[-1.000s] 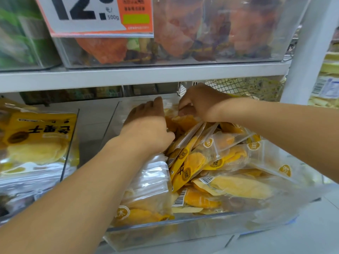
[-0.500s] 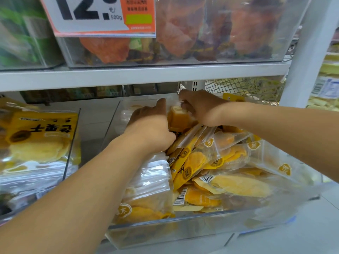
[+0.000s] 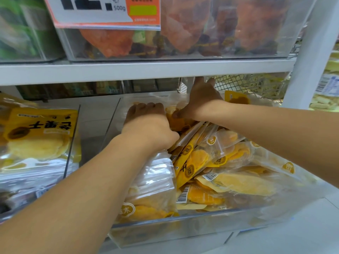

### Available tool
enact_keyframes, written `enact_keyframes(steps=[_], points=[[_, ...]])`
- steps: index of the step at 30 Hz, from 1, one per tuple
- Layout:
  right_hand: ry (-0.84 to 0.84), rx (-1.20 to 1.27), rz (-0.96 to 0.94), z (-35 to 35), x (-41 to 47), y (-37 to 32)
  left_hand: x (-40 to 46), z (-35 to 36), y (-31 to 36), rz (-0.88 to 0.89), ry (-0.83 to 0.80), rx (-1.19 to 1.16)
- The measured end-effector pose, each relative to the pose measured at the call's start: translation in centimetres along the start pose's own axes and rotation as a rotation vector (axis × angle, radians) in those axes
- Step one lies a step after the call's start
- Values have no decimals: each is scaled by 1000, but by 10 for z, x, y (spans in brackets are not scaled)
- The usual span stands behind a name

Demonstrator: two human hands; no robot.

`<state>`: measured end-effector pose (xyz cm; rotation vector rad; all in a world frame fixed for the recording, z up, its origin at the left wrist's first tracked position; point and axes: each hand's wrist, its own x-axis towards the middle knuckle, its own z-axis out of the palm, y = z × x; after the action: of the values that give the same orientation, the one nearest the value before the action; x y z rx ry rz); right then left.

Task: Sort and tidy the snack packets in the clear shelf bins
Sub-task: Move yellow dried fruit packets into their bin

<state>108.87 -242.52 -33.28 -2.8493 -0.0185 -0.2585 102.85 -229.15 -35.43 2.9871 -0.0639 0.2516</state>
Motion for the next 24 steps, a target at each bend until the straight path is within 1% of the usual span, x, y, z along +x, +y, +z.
enact_keyframes(steps=[1,2,4,7,8,10,12,15,19,22,24], points=[[-10,-1,15,0,0,-1,0,-1,1,-2,-8,-9],[-38,-53,1,0,0,-2,0,-1,2,-7,-12,-19],[-93,-167,-68,1,0,-2,1,0,2,-15,-9,-37],[-105,-337,-167,-7,3,0,1,1,1,-7,-17,-53],[-142,-368,-189,-11,6,1,1,0,1,4,-27,-48],[-272,-286,-217,-18,9,2,0,-2,1,35,-51,-18],[-340,-146,-222,-17,10,5,-1,-4,2,58,-72,-6],[-289,-119,-279,-6,10,10,-2,-5,3,67,-77,-25],[-124,-124,-423,-11,8,7,-1,-2,4,24,-63,-17],[-108,-154,-488,-10,9,5,3,1,1,-35,-48,25],[-114,-246,-513,-2,12,6,4,1,1,-62,-40,68]])
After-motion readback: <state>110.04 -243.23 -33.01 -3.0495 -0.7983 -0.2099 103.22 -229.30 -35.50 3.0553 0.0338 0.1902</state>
